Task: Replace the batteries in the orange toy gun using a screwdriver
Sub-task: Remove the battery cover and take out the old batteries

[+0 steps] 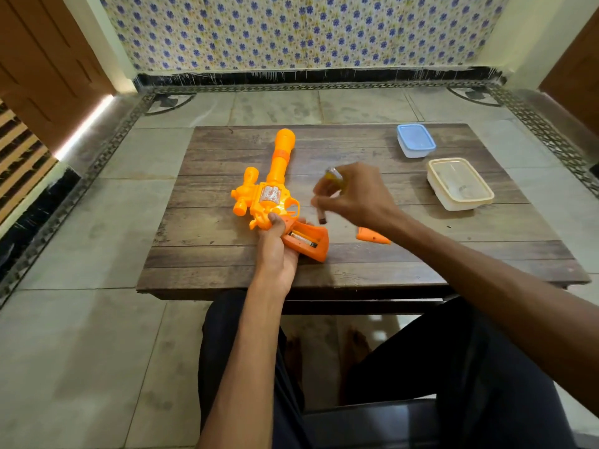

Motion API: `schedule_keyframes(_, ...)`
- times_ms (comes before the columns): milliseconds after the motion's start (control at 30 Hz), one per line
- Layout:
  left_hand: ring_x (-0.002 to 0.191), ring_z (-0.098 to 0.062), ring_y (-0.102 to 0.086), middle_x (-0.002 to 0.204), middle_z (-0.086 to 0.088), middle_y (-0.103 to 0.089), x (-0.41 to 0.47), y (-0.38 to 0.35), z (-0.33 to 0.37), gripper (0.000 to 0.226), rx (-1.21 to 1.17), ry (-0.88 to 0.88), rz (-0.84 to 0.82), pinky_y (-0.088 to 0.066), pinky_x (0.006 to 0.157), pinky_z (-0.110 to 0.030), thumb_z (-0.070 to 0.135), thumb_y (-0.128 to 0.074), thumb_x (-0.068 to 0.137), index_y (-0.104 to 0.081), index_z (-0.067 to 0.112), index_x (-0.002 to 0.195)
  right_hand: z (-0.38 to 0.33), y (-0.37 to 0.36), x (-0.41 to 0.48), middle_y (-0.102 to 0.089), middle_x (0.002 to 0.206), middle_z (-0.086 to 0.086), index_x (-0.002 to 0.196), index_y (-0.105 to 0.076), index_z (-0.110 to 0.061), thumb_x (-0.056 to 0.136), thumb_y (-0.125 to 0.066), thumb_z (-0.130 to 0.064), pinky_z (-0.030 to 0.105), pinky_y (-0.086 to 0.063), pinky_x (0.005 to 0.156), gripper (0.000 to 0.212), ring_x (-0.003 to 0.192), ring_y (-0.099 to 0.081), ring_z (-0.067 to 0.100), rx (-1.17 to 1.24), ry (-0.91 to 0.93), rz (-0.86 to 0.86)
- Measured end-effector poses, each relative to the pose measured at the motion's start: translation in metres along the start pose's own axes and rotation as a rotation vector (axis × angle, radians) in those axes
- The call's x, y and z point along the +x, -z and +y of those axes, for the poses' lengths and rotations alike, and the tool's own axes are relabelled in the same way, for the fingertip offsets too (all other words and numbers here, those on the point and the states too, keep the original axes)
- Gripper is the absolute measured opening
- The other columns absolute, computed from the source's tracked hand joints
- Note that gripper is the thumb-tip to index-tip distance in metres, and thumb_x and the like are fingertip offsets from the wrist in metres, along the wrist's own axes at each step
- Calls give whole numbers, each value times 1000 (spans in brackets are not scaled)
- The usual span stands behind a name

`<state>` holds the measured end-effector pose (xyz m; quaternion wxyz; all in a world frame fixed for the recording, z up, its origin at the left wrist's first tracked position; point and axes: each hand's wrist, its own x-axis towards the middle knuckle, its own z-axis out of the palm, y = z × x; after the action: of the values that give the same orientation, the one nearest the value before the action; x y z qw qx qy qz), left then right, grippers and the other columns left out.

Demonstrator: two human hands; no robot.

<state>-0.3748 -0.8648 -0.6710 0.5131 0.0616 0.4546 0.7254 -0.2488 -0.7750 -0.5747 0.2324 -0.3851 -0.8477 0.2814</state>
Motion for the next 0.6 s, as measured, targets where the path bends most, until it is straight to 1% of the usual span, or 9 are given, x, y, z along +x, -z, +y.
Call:
schedule_keyframes(33, 97, -30, -69, 109, -22, -67, 2, 0, -1, 54, 6, -7, 0, -60, 75, -38, 37, -44, 103, -38, 8, 147, 9, 10, 2, -71, 71, -5, 82, -77, -18, 74, -82, -22, 11, -47, 57, 10, 63, -65, 3, -6, -76, 47)
schedule_keyframes(67, 102, -32, -67, 117, -24, -65, 2, 0, -2, 56, 3, -13, -2, -59, 80, -40, 38, -47, 101, -38, 9, 148, 21, 19, 5, -71, 71, -3, 81, -77, -19, 74, -82, -23, 6, -43, 51, 10, 61, -62, 2, -30, -143, 78)
schedule_keyframes(100, 109, -32, -64, 126, -26, -61, 4, 0, -3, 58, 2, -20, -5, -57, 84, -41, 38, -49, 99, -38, 9, 148, 34, 29, 7, -71, 69, -2, 80, -78, -19, 73, -82, -23, 4, -38, 46, 9, 58, -60, 2, -61, -210, 95)
schedule_keyframes(133, 110, -30, -64, 128, -24, -62, 5, 1, -3, 57, 5, -26, -4, -56, 86, -40, 37, -50, 99, -39, 10, 148, 47, 35, 10, -70, 68, -1, 78, -78, -19, 73, -82, -23, 4, -35, 42, 8, 56, -58, 2, -92, -264, 95)
schedule_keyframes(200, 94, -21, -71, 106, -14, -71, 6, 3, -4, 49, 30, -32, -16, -56, 79, -36, 35, -46, 103, -42, 11, 145, 67, 43, 15, -69, 67, 2, 78, -79, -16, 73, -82, -21, 9, -34, 41, 8, 52, -54, 3, -164, -323, 60)
schedule_keyframes(233, 87, -19, -72, 98, -12, -71, 8, 4, -5, 48, 37, -38, -34, -56, 76, -34, 35, -43, 104, -42, 10, 145, 75, 43, 17, -68, 65, 3, 79, -79, -14, 73, -82, -21, 12, -34, 42, 10, 50, -53, 3, -203, -340, 32)
schedule_keyframes(333, 86, -20, -71, 97, -13, -67, 11, 5, -8, 52, 47, -52, -50, -57, 73, -34, 36, -42, 104, -39, 9, 148, 91, 41, 23, -62, 58, -2, 78, -78, -14, 72, -83, -23, 15, -31, 40, 12, 48, -52, 3, -266, -401, -32)
schedule_keyframes(500, 92, -20, -69, 101, -12, -67, 15, 11, -10, 52, 52, -58, -59, -57, 75, -33, 38, -42, 103, -39, 11, 148, 108, 32, 32, -72, 78, 13, 80, -77, -10, 71, -86, -30, 23, -37, 49, 24, 61, -59, 14, -290, -441, -91)
schedule_keyframes(600, 91, -20, -69, 100, -12, -68, 15, 10, -11, 54, 46, -49, -54, -56, 75, -34, 40, -44, 102, -40, 12, 148, 102, 35, 28, -66, 80, 13, 84, -70, -5, 85, -71, -41, 28, -37, 60, 36, 72, -57, 22, -308, -429, -28)
